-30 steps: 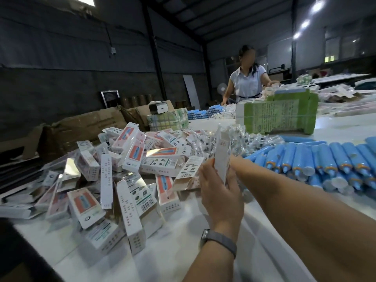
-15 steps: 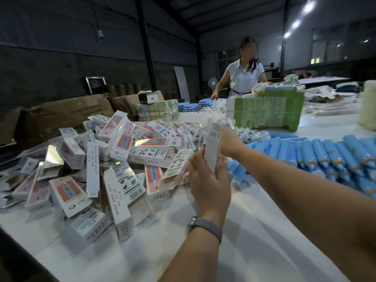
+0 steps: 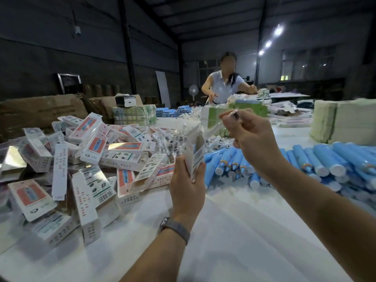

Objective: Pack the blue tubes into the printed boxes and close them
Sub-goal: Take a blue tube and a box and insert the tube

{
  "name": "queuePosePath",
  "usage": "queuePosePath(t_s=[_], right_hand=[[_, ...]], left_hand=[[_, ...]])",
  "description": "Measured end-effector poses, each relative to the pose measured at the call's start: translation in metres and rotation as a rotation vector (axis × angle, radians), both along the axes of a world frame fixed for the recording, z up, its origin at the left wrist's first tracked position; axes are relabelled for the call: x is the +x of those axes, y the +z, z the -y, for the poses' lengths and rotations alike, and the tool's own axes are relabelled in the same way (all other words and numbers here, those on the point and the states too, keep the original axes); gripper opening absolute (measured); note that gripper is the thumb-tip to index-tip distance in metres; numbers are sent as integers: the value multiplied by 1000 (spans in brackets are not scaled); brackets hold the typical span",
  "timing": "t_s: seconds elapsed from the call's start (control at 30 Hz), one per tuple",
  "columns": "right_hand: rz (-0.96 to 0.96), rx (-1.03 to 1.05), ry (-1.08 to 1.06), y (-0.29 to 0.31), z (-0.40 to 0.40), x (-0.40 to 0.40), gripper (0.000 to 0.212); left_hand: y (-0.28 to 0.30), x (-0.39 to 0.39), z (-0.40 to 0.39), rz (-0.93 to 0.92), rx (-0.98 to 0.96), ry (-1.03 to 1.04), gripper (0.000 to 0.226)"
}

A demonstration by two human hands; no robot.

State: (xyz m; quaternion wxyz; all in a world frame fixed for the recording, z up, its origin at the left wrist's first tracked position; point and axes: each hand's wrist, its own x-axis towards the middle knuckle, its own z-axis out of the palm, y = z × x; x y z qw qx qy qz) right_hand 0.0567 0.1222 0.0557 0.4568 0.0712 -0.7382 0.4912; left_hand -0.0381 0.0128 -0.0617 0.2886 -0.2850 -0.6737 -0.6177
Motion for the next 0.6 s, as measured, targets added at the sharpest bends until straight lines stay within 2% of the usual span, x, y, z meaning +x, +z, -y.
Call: queuePosePath(t_s=[0.17, 0.27, 0.33, 0.6], right_hand=[[-55, 33, -59, -2, 4, 3, 8], [-105, 113, -96, -1, 5, 5, 27], [-156, 153, -92, 2, 4, 8, 33], [-206, 273, -116, 2, 4, 12, 34]], left_hand=[[-1, 3, -1, -19, -29, -38, 26], [-1, 5, -1, -45, -49, -38, 27], [-2, 6, -2, -61, -56, -36, 27], [-1, 9, -4, -76, -80, -54, 27]])
